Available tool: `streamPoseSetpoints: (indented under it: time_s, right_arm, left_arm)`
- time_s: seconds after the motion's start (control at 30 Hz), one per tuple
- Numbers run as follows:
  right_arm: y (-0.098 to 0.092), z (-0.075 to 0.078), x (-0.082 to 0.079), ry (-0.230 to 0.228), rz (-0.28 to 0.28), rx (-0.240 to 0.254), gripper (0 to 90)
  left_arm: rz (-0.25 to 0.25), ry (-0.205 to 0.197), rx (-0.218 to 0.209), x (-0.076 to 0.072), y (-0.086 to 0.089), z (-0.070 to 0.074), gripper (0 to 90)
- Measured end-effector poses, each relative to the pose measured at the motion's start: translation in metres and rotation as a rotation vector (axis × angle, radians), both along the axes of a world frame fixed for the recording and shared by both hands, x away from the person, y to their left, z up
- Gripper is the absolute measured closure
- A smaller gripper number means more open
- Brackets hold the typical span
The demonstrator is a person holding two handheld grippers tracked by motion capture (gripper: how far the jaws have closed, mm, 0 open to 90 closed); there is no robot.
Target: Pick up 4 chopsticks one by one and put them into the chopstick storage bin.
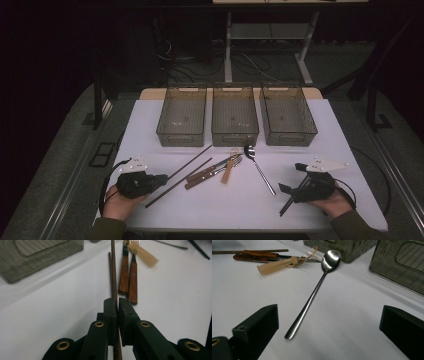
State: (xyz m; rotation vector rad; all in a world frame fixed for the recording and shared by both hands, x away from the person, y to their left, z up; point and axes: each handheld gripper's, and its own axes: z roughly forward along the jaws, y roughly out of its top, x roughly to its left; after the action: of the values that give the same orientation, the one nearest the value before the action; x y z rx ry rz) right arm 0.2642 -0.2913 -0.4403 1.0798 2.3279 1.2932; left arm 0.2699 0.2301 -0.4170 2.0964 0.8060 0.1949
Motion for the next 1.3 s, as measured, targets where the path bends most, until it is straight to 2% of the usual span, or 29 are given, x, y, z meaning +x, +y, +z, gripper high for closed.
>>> streamPoseSetpoints:
  time_s: [0.37,1.17,1.3]
  right_arm:
    - [0.000,0.000,0.000,0.000,-0.001,0.000,2.4]
    - [-0.001,0.001,0.000,-0.003,-0.001,0.005,2.4]
    - [-0.001,0.001,0.000,-0.002,-0.001,0.005,2.4]
  left_arm:
    - [0.020,-0.033,-0.016,0.007,-0.008,0.006,84.8]
    - [0.054,-0.066,-0.070,0.030,-0.021,0.017,84.8]
    - [0.057,-0.070,-0.107,0.036,-0.022,0.021,84.8]
